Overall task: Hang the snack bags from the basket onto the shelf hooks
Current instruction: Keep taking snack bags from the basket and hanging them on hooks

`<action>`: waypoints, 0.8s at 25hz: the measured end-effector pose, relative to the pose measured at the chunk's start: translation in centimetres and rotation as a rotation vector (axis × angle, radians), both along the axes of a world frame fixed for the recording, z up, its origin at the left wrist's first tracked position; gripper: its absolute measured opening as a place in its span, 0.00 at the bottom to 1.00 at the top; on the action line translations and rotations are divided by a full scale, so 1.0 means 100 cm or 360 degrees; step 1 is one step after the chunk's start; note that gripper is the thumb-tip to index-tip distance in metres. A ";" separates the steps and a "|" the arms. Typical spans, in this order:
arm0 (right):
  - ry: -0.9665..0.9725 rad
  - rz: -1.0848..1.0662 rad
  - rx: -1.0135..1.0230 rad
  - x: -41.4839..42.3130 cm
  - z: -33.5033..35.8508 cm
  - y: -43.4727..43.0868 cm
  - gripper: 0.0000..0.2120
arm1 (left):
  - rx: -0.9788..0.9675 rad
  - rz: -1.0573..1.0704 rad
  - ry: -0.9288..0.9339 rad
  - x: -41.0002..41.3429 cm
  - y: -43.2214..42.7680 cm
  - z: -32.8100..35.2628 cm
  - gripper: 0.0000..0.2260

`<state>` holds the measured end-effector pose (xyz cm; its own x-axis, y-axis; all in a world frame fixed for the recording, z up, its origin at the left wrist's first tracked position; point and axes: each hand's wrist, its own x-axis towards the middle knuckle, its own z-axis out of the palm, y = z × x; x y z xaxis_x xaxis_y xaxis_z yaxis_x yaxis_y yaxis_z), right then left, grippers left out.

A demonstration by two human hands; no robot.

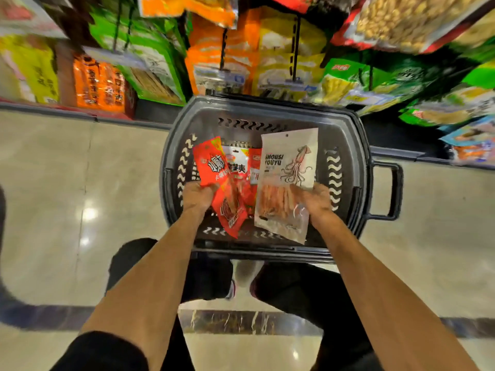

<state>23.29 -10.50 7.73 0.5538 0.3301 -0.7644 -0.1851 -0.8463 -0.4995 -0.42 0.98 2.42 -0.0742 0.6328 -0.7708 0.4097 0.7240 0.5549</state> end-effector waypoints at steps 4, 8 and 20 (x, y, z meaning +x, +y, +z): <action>-0.0027 0.0132 0.0132 -0.017 0.102 0.002 0.10 | 0.0307 -0.0037 -0.0106 -0.009 -0.009 0.119 0.04; -0.0013 0.0185 0.0297 -0.023 0.202 0.004 0.07 | 0.0468 0.0146 -0.0373 -0.016 -0.019 0.251 0.08; 0.0091 0.0690 0.1024 -0.010 0.446 -0.024 0.09 | 0.0742 0.0626 -0.0710 -0.064 -0.123 0.510 0.16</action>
<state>22.30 -12.90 52.32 0.2395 0.8967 -0.3723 0.0561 -0.3956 -0.9167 -6.80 -11.36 53.42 -0.1056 0.8919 -0.4397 -0.1661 0.4201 0.8921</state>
